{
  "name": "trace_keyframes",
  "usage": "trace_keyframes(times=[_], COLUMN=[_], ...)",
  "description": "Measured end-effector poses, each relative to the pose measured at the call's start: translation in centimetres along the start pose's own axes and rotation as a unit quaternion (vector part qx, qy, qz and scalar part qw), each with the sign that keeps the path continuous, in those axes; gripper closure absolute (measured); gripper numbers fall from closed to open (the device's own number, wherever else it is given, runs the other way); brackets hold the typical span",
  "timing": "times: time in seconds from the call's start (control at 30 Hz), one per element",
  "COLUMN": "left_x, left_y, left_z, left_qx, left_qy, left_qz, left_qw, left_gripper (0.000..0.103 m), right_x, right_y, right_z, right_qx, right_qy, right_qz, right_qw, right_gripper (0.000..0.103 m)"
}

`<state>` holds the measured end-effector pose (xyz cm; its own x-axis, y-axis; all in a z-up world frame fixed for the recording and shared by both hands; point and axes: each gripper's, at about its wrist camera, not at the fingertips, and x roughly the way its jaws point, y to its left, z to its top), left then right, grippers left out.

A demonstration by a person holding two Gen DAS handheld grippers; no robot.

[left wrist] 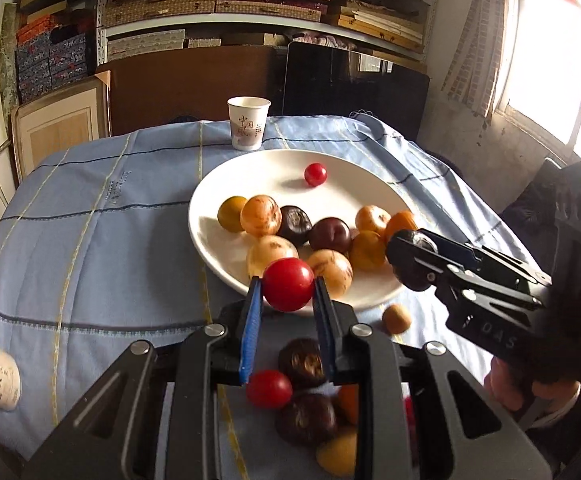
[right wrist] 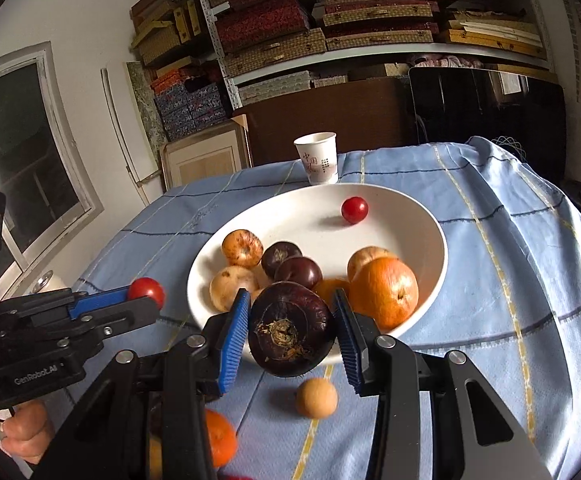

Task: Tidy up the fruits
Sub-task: 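Carry the red tomato and dark purple fruit into the white plate and release both, then withdraw both tools and move the right tool to an orange mandarin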

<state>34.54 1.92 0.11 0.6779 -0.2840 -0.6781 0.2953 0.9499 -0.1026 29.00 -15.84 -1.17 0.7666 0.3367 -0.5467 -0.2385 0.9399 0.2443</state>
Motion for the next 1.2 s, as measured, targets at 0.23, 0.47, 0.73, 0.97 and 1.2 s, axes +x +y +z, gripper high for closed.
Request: trace_keyframes(times=[0.23,0.47,0.73,0.97,1.2], left_x=[3.8,-0.1,-4.8,-4.4,-5.2], left_y=[0.0,1.9,2.7,3.5,3.1], left_z=[3.4,2.6,-4.8,-8.0,-7.9], left_qx=[0.006,-0.054,-0.102,-0.133,-0.113], left_qy=[0.006,-0.019,-0.033,0.022,0.005], left_qz=[0.037,0.048,0.066,0.092,0.133], left_qw=[0.9993,0.9972,0.992,0.9866,0.9846], left_gripper=[0.049,0.027,0.009,0.008,0.007], right_x=[1.8,-1.5,-4.0,-4.7,-4.0], right_y=[-0.2,-1.5,-1.6,1.1,1.4], right_z=[1.6,2.2,-2.4,-6.0,-6.6], right_qx=[0.004,0.03,0.05,0.004,0.019], right_qy=[0.0,-0.011,0.045,0.089,0.1], right_qz=[0.018,0.03,0.07,0.076,0.099], right_qw=[1.0,0.999,0.995,0.993,0.99], right_gripper=[0.04,0.04,0.039,0.039,0.039])
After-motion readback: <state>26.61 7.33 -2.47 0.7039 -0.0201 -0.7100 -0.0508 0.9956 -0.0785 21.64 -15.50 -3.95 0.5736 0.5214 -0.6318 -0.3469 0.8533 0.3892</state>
